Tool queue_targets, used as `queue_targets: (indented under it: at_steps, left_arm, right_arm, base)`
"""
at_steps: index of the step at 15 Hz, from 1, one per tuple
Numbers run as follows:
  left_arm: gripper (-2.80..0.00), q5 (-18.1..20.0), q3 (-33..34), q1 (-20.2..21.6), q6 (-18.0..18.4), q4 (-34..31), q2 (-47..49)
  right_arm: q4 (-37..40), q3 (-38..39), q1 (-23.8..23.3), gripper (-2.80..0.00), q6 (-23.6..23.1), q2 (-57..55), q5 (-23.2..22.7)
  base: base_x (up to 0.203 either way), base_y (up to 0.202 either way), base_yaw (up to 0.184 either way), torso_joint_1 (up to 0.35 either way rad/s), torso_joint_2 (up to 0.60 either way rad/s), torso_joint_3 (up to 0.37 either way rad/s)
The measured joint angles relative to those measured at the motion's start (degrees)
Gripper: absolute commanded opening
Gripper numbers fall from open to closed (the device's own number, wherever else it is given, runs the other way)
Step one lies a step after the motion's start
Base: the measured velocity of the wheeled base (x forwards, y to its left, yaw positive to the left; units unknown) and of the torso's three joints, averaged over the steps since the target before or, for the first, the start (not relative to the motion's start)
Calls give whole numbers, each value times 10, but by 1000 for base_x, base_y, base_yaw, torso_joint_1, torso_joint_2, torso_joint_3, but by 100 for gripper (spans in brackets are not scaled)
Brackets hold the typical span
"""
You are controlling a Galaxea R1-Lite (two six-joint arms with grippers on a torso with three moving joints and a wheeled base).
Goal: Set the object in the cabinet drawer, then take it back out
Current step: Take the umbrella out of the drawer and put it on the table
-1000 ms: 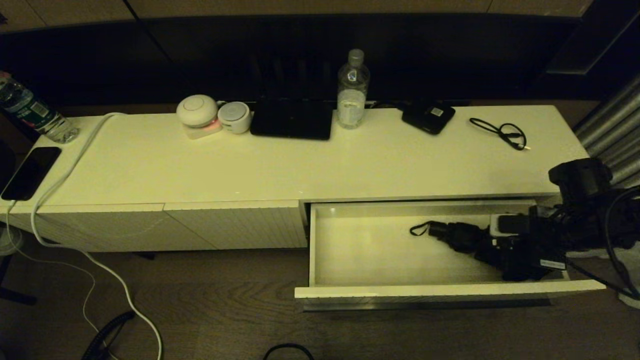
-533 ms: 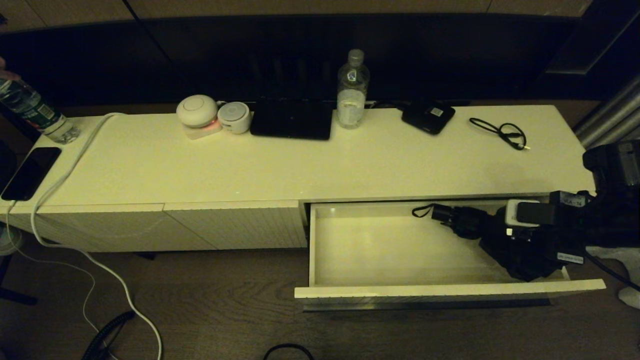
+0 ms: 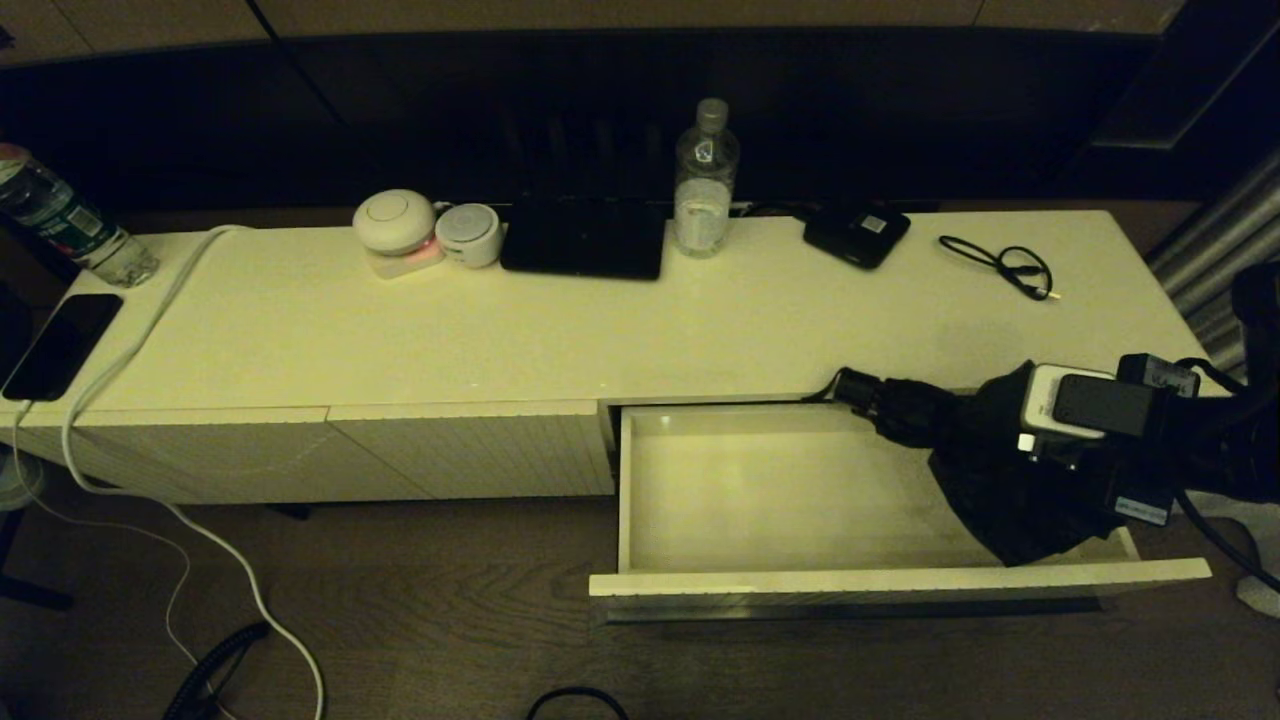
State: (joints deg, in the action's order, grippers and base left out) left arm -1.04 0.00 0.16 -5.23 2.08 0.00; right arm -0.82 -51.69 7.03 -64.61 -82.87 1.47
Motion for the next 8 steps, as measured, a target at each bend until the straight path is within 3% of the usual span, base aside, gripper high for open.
queue_targets:
  at_steps: [3, 8]
  left_arm:
    - [-280, 0, 0, 0, 0, 0, 0]
    - [-280, 0, 0, 0, 0, 0, 0]
  right_arm:
    - [-2, -28, 49, -280, 74, 8, 30]
    - [-5, -114, 128, -280, 231, -35, 117]
  base:
    - [0, 0, 0, 0, 0, 0]
    - [0, 0, 0, 0, 0, 0]
